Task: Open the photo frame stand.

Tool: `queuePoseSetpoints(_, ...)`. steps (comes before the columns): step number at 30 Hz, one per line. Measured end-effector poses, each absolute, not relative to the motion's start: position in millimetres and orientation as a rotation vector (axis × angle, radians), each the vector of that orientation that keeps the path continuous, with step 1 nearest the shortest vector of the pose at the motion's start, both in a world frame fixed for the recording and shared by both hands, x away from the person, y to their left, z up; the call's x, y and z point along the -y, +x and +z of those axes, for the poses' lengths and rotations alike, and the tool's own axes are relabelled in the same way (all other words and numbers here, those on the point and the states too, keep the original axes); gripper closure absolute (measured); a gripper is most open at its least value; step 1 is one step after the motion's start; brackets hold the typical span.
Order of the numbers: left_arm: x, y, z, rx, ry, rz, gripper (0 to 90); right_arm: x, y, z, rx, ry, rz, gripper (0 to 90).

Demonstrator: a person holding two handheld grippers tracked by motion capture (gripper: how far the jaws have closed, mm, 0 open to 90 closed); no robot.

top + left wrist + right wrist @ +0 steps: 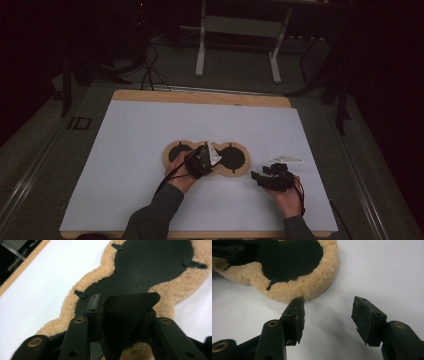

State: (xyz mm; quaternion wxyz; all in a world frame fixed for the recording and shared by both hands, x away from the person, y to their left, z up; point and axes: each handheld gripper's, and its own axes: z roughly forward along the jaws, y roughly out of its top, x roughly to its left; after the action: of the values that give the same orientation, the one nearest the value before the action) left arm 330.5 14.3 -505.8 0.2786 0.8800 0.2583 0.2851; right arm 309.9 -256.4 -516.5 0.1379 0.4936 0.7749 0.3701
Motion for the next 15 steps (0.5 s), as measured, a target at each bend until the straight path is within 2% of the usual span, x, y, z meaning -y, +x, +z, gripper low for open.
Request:
queuePoseSetpoints(7,-16.4,329.1,-504.2,-0.668,2.349,0.789,69.9,256.1,309.8,-516.4,-2.242,1.428,1.072,42.9)
queuePoseSetpoints(15,-21.8,327.8,-504.2,-0.641,2.334,0.775,70.9,255.6,309.8,-516.2,-2.243,1.427,1.074,42.0)
